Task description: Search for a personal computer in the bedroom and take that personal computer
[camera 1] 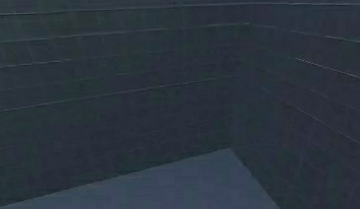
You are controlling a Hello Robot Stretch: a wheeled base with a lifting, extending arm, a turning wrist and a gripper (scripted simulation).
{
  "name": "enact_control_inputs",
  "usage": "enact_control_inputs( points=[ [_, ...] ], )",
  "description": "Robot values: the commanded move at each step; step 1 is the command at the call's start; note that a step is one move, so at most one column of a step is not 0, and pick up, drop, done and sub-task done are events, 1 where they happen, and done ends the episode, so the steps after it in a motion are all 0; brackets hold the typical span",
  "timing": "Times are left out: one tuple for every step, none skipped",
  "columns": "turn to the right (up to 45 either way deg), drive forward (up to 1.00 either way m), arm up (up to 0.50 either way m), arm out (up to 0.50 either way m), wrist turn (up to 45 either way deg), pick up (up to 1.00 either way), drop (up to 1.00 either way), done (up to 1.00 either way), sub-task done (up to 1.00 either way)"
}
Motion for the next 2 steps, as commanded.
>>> enact_control_inputs(
  points=[
    [-45.0, 0.00, 0.00, 0.00, 0.0, 0.00, 0.00, 0.00, 0.00],
    [-12.0, 0.00, 0.00, 0.00, 0.0, 0.00, 0.00, 0.00, 0.00]
  ],
)
